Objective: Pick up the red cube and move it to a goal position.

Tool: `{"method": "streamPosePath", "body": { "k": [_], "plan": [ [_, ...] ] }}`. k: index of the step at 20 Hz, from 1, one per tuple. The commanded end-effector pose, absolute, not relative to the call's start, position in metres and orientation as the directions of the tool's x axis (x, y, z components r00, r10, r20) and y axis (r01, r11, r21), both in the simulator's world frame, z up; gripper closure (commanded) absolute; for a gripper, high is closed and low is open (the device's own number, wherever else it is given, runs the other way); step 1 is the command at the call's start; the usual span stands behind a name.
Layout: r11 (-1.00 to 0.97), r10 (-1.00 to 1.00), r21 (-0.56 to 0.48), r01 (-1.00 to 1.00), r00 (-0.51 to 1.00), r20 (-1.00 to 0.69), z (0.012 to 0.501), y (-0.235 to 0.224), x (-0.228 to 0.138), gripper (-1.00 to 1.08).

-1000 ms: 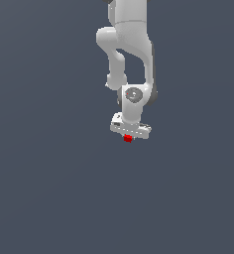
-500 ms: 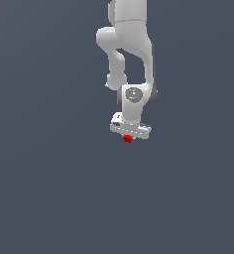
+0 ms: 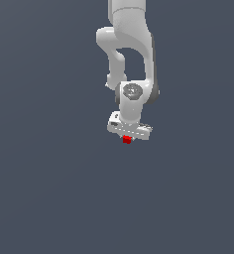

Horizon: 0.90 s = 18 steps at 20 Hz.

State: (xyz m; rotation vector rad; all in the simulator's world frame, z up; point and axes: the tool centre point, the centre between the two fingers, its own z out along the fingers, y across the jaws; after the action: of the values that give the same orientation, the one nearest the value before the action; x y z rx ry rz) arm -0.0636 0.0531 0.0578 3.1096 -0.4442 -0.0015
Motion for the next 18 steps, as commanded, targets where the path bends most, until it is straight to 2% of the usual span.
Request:
{"method": "streamPosePath", "body": {
  "k": [1, 10, 18],
  "plan": [
    [-0.960, -0.280, 0.000, -0.280, 0.960, 0.000, 0.073, 0.049, -0.051, 1.08],
    [-0.960, -0.280, 0.000, -0.280, 0.960, 0.000, 0.129, 0.034, -0.002, 1.08],
    [-0.960, -0.280, 0.000, -0.280, 0.960, 0.000, 0.154, 0.027, 0.022, 1.08]
  ]
}}
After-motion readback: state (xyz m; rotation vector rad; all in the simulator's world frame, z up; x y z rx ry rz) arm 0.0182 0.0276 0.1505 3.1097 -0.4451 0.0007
